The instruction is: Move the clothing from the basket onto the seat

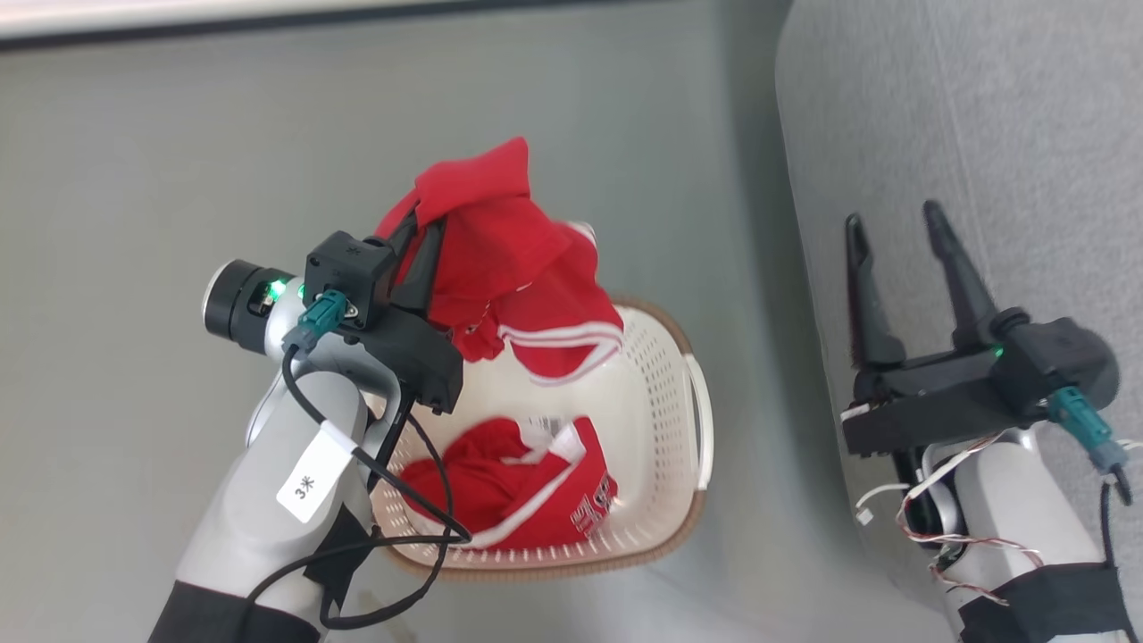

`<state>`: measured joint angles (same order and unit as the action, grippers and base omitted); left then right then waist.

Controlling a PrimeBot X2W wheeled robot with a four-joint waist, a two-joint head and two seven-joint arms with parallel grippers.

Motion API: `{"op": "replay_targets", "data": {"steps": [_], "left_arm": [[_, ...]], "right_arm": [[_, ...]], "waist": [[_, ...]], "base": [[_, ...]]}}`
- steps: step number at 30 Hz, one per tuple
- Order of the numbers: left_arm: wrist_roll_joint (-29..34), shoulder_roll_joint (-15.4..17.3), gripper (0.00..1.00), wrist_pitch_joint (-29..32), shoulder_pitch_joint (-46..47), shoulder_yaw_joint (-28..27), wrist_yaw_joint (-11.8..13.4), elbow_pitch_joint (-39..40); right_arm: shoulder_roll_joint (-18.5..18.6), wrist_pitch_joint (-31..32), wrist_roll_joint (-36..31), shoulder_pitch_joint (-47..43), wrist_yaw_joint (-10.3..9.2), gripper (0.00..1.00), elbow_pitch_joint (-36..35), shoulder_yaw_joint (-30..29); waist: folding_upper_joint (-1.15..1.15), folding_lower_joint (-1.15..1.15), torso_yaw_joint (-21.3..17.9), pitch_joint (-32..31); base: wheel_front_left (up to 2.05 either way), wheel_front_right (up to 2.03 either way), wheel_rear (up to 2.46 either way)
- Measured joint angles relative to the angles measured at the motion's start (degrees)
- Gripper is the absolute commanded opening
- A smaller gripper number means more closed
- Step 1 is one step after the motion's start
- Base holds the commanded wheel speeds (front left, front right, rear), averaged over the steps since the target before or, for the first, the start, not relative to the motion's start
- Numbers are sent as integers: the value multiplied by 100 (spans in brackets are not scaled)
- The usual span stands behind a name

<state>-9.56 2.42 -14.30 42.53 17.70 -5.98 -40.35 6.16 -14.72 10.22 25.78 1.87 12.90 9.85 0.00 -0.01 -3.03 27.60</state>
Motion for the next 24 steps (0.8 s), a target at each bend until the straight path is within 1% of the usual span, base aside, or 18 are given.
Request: {"op": "replay_targets", "data": {"steps": [3,12,19,21,24], "left_arm": [[-27,-2,0,-1,-2,-16,-11,115],[-141,31,0,-1,-5,-35,-63,294],[-192,29,0,-1,-5,-5,-67,280],[-202,27,0,-1,-8,5,-109,253],[-316,23,0,-1,-21,57,-109,187]], "right_arm": [[-27,1,1,-19,64,100,162,54],[-77,1,1,-49,175,100,594,250],[-86,1,-1,-79,270,100,879,422],[-93,1,-2,-90,303,100,984,492],[-113,1,-3,-132,350,100,1146,625]], "waist": [[0,0,65,-249],[0,0,169,-997],[0,0,189,-1490],[-1,0,193,-1651],[0,0,198,-1897]], "base": [[0,0,0],[0,0,0],[0,0,0],[0,0,0],[0,0,0]]}}
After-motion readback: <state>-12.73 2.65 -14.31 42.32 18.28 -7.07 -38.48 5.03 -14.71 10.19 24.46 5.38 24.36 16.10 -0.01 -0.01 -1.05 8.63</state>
